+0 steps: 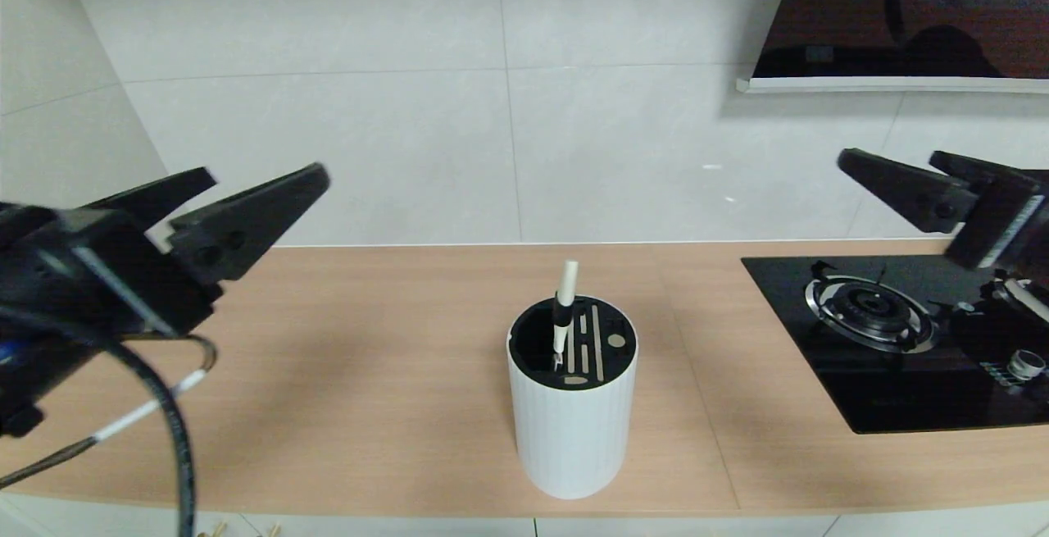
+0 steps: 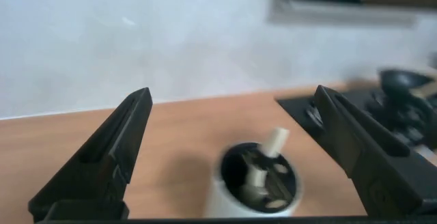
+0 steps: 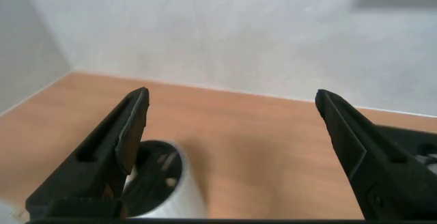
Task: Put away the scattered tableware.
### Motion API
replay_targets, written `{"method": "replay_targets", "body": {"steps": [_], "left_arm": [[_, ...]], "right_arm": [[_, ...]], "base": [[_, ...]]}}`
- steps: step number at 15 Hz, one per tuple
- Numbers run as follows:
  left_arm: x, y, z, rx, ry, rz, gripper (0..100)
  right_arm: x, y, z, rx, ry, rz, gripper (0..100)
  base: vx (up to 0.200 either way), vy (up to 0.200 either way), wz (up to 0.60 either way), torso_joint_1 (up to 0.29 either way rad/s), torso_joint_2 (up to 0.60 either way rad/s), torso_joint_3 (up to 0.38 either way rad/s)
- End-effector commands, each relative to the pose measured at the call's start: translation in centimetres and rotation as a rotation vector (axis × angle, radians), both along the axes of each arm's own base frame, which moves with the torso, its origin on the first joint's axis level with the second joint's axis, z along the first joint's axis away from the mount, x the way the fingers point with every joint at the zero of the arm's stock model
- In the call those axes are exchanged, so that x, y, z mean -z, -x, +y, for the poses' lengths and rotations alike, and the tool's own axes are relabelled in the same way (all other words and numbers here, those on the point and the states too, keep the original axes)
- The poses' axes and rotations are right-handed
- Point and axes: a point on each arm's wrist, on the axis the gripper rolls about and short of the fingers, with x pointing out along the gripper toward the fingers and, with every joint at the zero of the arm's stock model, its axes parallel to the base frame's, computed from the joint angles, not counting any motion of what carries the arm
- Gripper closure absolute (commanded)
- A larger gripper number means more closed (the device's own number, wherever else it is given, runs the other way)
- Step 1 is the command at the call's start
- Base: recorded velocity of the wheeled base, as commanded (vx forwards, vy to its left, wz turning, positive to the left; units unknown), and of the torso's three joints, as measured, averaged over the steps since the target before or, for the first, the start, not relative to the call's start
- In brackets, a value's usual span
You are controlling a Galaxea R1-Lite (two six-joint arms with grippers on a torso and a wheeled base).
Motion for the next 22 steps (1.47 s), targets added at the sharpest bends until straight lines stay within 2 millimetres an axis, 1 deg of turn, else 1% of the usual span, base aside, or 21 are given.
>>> {"method": "replay_targets", "body": {"steps": [1, 2, 4, 5, 6, 7, 9, 10, 11, 12, 13, 15, 16, 17, 19, 20, 21, 22], "left_arm": [[1.0, 5.7, 5.4, -0.127, -0.043, -0.013, 0], [1.4, 7.2, 6.5, -0.154, -0.048, -0.002, 0], [2.0, 9.8, 8.0, -0.21, -0.036, -0.021, 0], [2.0, 9.8, 8.0, -0.21, -0.036, -0.021, 0], [3.0, 13.2, 9.5, -0.292, -0.014, -0.06, 0], [3.6, 14.7, 9.9, -0.341, -0.011, -0.071, 0], [5.1, 17.3, 10.2, -0.426, -0.003, -0.094, 0], [5.9, 18.3, 10.1, -0.465, -0.007, -0.095, 0], [6.2, 18.6, 10.1, -0.474, -0.01, -0.095, 0], [6.8, 19.3, 9.7, -0.507, -0.014, -0.106, 0], [7.4, 19.4, 9.5, -0.527, -0.017, -0.106, 0], [8.5, 19.2, 9.2, -0.559, -0.025, -0.089, 0], [9.3, 19.2, 9.1, -0.569, -0.034, -0.09, 0], [10.4, 19.3, 8.9, -0.572, -0.06, -0.095, 0], [12.3, 18.2, 8.8, -0.578, -0.08, -0.03, 0], [14.0, 17.2, 8.8, -0.573, -0.1, 0.037, 0], [15.5, 16.5, 8.8, -0.543, -0.117, 0.088, 0], [16.2, 16.1, 8.7, -0.516, -0.123, 0.105, 0]], "right_arm": [[0.6, 5.1, -4.2, 0.083, -0.038, -0.072, 0], [1.0, 6.9, -5.5, 0.117, -0.037, -0.074, 0], [2.0, 10.4, -7.3, 0.14, -0.025, -0.054, 0], [2.0, 10.4, -7.3, 0.14, -0.025, -0.054, 0], [3.8, 14.6, -9.1, 0.184, -0.014, -0.034, 0], [4.7, 16.4, -9.8, 0.232, 0.005, -0.041, 0], [7.0, 19.4, -10.4, 0.301, 0.052, -0.075, 0], [8.2, 20.3, -10.3, 0.336, 0.077, -0.077, 0], [8.7, 20.6, -10.2, 0.353, 0.088, -0.077, 0], [9.6, 21.1, -9.7, 0.392, 0.102, -0.084, 0], [10.0, 21.3, -9.3, 0.424, 0.105, -0.09, 0], [10.6, 21.9, -9.1, 0.434, 0.103, -0.122, 0], [11.4, 21.8, -9.0, 0.442, 0.104, -0.123, 0], [12.5, 21.2, -9.0, 0.438, 0.102, -0.084, 0], [14.8, 19.8, -9.0, 0.417, 0.1, 0.003, 0], [17.1, 18.7, -8.8, 0.344, 0.115, 0.073, 0], [18.5, 18.0, -8.7, 0.283, 0.122, 0.087, 0], [19.2, 17.7, -8.7, 0.26, 0.128, 0.079, 0]], "base": [[0.0, 0.0, 0.0, 0.0, 0.0, 0.0], [0.0, 0.0, 0.0, 0.0, 0.0, 0.0], [0.0, 0.0, 0.0, 0.0, 0.0, 0.0], [0.0, 0.0, 0.0, 0.0, 0.0, 0.0], [0.0, 0.0, 0.0, 0.0, 0.0, 0.0], [0.0, 0.0, 0.0, 0.0, 0.0, 0.0], [0.0, 0.0, 0.0, 0.0, 0.0, 0.0], [0.0, 0.0, 0.0, 0.0, 0.0, 0.0], [0.0, 0.0, 0.0, 0.0, 0.0, 0.0], [0.0, 0.0, 0.0, 0.0, 0.0, 0.0], [0.0, 0.0, 0.0, 0.0, 0.0, 0.0], [0.0, 0.0, 0.0, 0.0, 0.0, 0.0], [0.0, 0.0, 0.0, 0.0, 0.0, 0.0], [0.0, 0.0, 0.0, 0.0, 0.0, 0.0], [0.0, 0.0, 0.0, 0.0, 0.0, 0.0], [0.0, 0.0, 0.0, 0.0, 0.0, 0.0], [0.0, 0.0, 0.0, 0.0, 0.0, 0.0], [0.0, 0.0, 0.0, 0.0, 0.0, 0.0]]}}
